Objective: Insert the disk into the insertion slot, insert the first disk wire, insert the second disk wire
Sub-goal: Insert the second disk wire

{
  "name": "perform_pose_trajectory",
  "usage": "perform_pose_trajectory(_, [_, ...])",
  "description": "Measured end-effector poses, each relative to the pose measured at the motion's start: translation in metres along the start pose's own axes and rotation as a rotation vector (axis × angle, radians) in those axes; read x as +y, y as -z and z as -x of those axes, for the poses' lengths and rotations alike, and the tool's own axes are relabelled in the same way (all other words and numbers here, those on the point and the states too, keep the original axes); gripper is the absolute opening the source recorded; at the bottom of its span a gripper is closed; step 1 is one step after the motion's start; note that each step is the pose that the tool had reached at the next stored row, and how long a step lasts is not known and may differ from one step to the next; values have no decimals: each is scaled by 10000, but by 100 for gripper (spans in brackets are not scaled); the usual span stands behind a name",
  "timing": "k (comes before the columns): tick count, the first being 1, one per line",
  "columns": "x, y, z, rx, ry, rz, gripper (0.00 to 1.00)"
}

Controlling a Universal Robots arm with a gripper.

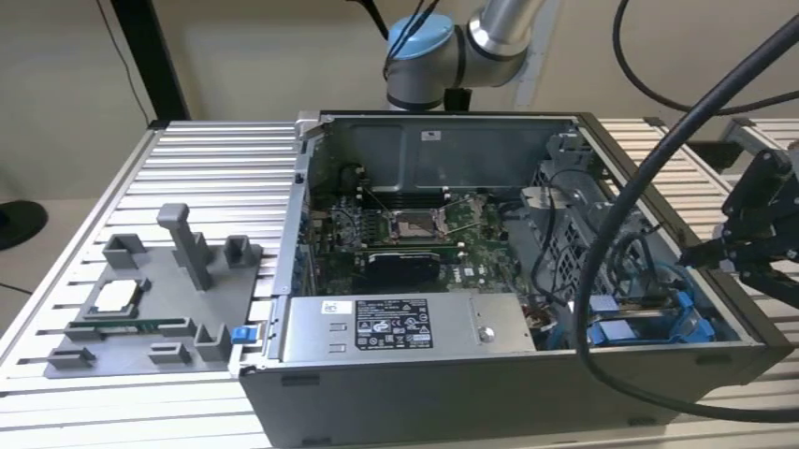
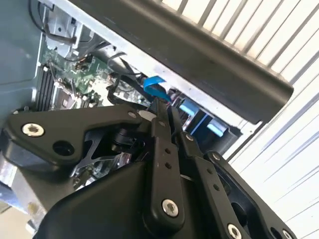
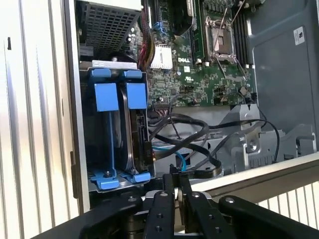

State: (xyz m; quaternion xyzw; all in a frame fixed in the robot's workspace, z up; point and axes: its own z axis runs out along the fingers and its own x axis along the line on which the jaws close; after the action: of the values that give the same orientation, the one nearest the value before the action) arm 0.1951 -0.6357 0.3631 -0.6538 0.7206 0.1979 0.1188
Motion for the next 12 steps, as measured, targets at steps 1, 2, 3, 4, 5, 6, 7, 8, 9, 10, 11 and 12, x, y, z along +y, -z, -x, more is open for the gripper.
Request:
perform_pose_trajectory(1, [34, 9, 2, -7, 1, 0, 0])
perform_pose_trajectory(2, [69, 19, 4, -12, 1, 2, 0])
perform_pose_trajectory(3, [102, 26, 5, -17, 2, 2, 0])
perform_pose_trajectory(4, [138, 30, 4, -16, 2, 2, 0])
perform_pose_trajectory(5, [178, 31, 2, -18, 2, 3, 0])
perform_pose_trajectory(6, [223, 30, -2, -18, 1, 3, 0])
perform_pose_trajectory(7, [268, 26, -7, -18, 2, 2, 0])
perform_pose_trajectory(8, [313, 22, -12, -17, 4, 0, 0])
perform_pose_trajectory(9, [358, 18, -18, -18, 6, -5, 0])
perform_pose_trajectory(10, [400, 15, -23, -10, 11, -14, 0])
perform_pose_trajectory(11, [434, 12, -28, 10, 17, -26, 0])
perform_pose_trajectory(12, [457, 11, -32, 49, 21, -36, 0])
